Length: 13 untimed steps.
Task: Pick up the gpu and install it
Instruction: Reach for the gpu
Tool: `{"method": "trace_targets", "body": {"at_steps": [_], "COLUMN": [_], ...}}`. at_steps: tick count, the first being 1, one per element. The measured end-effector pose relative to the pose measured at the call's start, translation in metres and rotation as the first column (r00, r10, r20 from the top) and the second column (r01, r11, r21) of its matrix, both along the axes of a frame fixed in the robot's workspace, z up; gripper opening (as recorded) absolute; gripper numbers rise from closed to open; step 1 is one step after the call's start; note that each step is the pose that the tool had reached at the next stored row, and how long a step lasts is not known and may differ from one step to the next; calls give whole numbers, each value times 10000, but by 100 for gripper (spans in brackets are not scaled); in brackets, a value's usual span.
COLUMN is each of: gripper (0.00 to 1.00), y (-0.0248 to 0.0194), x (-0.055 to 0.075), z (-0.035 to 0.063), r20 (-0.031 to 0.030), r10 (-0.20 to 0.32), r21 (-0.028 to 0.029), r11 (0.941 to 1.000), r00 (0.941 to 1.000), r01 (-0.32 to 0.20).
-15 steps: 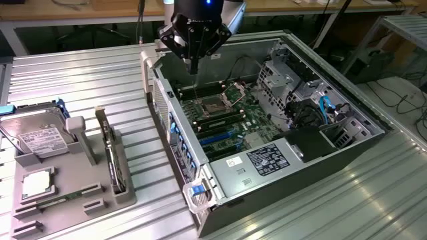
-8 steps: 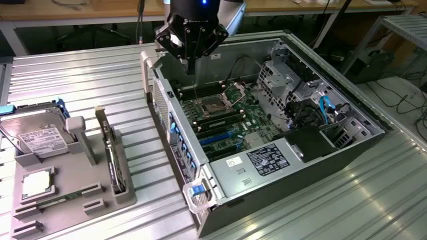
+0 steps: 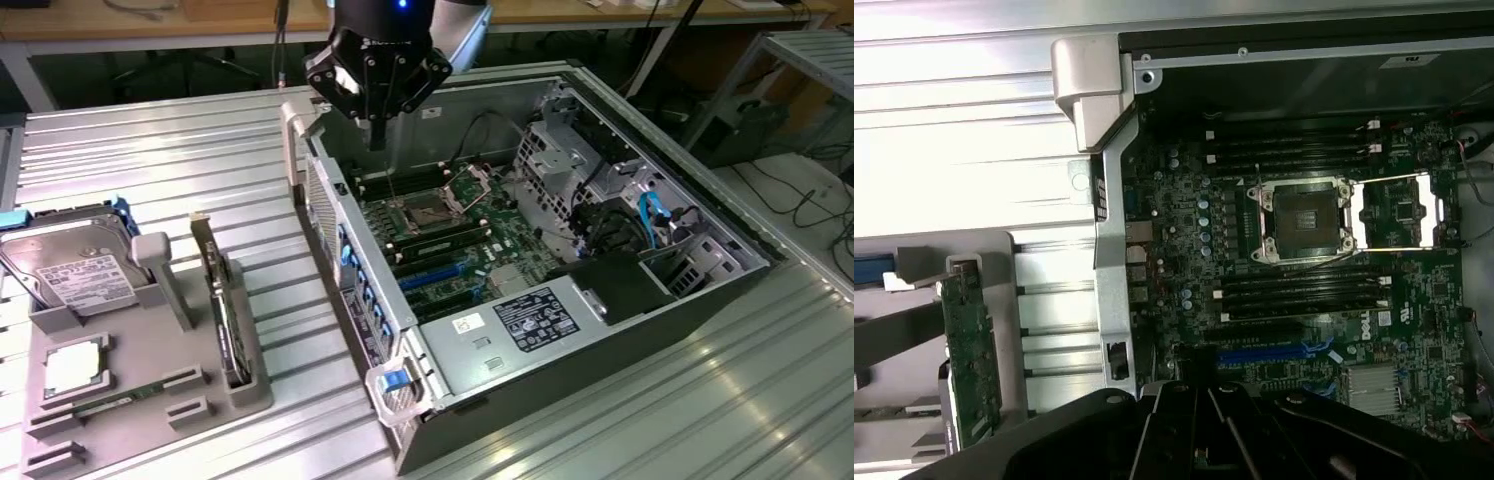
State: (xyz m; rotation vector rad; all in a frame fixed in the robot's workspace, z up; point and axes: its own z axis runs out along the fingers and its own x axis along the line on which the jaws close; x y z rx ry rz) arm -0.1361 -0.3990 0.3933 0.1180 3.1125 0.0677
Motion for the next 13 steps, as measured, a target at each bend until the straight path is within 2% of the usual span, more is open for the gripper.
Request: {"method": "trace_targets", "body": {"at_steps": [7,11,13], "gripper": [11,11,11], "y": [0,-15,-19], "x": [-84,-352,-392], "z": [0,0,0], "r20": [0,0,0], "r10": [1,0,0], "r21": [0,-1,-1], "r11": [10000,10000,10000], "r00": [10000,10000,10000], "r01": [-1,0,0]}}
